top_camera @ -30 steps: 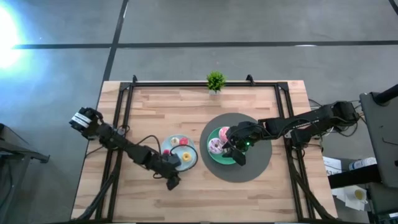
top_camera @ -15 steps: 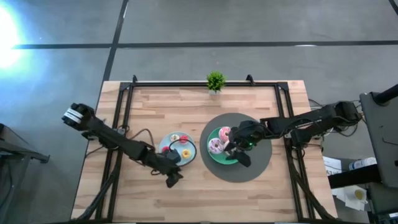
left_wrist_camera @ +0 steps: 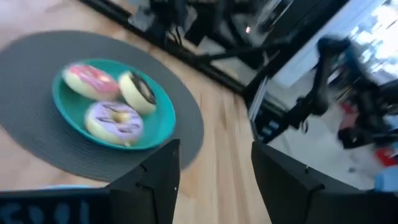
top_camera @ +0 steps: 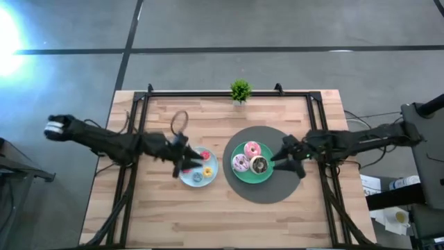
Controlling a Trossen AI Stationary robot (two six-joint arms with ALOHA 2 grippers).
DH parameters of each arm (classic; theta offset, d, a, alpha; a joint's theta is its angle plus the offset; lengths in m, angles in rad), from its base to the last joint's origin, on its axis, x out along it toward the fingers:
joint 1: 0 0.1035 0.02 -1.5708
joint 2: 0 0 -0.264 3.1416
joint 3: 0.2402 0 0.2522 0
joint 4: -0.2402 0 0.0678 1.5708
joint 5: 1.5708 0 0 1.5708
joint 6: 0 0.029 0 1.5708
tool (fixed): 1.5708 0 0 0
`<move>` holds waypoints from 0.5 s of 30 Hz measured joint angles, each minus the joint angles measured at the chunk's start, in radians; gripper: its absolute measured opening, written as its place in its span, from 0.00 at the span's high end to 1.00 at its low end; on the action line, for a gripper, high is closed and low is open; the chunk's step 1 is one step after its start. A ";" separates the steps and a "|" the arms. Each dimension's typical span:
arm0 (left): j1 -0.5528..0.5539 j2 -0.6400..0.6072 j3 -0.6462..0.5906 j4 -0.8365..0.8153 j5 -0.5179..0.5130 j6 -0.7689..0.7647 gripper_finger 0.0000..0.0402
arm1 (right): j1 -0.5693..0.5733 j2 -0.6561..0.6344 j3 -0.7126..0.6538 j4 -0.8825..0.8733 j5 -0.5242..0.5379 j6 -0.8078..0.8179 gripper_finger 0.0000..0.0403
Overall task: Pick & Place donuts
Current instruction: Return to Home Position
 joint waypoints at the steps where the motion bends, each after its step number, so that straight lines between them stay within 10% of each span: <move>1: 0.047 -0.027 -0.035 0.032 0.049 0.004 0.57 | 0.001 -0.031 -0.010 0.005 0.000 0.004 0.44; 15: 0.219 -0.388 -0.293 0.074 0.185 0.049 0.57 | 0.000 -0.147 -0.083 -0.004 0.061 -0.004 0.44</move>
